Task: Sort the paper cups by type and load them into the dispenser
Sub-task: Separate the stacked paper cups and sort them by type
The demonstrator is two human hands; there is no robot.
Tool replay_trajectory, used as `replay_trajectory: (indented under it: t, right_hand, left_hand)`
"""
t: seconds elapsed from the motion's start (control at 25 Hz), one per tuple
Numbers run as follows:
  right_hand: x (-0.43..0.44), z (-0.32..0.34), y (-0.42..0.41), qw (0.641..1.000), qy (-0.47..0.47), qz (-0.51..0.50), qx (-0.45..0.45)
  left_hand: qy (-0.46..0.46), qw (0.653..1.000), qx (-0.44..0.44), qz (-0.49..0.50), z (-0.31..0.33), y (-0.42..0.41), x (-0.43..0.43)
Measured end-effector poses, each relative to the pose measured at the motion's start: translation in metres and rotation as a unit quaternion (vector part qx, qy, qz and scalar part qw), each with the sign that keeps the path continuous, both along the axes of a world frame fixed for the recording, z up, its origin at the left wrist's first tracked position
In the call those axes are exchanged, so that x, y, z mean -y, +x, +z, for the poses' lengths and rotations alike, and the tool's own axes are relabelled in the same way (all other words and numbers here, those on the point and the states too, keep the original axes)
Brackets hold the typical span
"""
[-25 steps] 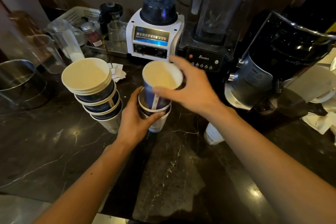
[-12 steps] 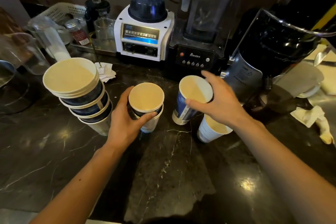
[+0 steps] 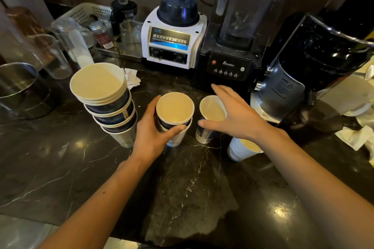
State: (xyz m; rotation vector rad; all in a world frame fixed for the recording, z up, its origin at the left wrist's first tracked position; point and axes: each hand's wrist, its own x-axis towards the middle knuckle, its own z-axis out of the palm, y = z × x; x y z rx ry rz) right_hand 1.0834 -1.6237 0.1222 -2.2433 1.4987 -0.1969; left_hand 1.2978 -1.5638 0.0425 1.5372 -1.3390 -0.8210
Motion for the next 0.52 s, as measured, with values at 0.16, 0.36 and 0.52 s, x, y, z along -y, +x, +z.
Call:
replay_trajectory:
  t: [0.16,0.36,0.52]
  right_hand:
    - [0.001,0.011,0.041,0.997,0.007,0.068,0.045]
    - [0.002,0.0,0.068,0.997,0.012,0.072,0.015]
    - [0.002,0.005,0.066,0.998,-0.034,0.051,-0.005]
  left_hand:
    - [-0.004,1.0,-0.011,-0.005,0.003,0.0,-0.002]
    - [0.0,1.0,-0.013,-0.018,-0.001,0.005,-0.002]
    - [0.002,0.999,-0.022,-0.033,-0.001,0.006,0.003]
